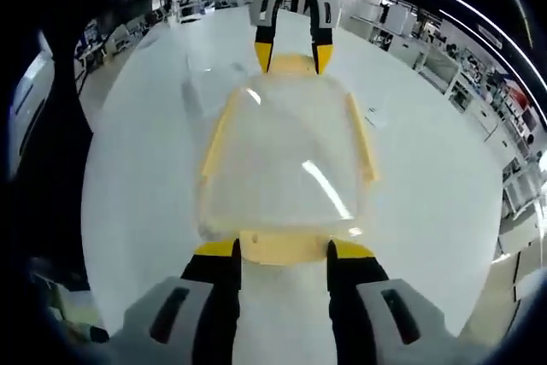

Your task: Snap each plastic latch of the storage box into its locked position after aligning the lid with the box until every specified latch is closed and the lid sits flush.

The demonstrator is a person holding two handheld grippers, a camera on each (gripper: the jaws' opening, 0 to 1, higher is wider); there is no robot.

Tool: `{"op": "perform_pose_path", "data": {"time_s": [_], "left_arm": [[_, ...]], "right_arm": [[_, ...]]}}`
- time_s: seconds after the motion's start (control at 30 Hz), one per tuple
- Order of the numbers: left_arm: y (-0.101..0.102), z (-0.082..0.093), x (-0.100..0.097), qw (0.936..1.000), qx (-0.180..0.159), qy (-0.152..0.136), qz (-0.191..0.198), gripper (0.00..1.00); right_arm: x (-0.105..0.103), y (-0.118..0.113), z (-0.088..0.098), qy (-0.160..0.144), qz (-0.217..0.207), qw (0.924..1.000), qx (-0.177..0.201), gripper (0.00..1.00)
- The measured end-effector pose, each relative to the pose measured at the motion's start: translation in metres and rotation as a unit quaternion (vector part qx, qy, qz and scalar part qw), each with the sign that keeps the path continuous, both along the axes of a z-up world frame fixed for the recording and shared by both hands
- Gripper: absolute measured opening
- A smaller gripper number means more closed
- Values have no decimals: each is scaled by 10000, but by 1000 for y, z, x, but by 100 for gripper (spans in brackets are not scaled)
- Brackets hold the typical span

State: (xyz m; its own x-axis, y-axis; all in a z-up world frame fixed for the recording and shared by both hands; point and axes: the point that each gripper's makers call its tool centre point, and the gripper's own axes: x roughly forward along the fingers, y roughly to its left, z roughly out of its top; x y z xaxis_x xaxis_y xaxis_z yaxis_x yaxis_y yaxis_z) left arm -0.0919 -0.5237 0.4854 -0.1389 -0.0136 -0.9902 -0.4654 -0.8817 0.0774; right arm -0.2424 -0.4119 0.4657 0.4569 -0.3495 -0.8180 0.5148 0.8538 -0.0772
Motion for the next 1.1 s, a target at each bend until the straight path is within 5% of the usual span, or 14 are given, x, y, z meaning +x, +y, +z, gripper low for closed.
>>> {"op": "perform_pose_path", "data": {"time_s": [0.4, 1.1], "left_arm": [[18, 20, 54, 9989, 4, -26, 475, 40], [49, 15, 183, 9885, 43, -118, 1509, 40]], "right_arm": [[43, 2, 21, 33, 406, 9992, -36, 40], [157, -2, 9, 335, 1443, 9889, 66, 40]]}}
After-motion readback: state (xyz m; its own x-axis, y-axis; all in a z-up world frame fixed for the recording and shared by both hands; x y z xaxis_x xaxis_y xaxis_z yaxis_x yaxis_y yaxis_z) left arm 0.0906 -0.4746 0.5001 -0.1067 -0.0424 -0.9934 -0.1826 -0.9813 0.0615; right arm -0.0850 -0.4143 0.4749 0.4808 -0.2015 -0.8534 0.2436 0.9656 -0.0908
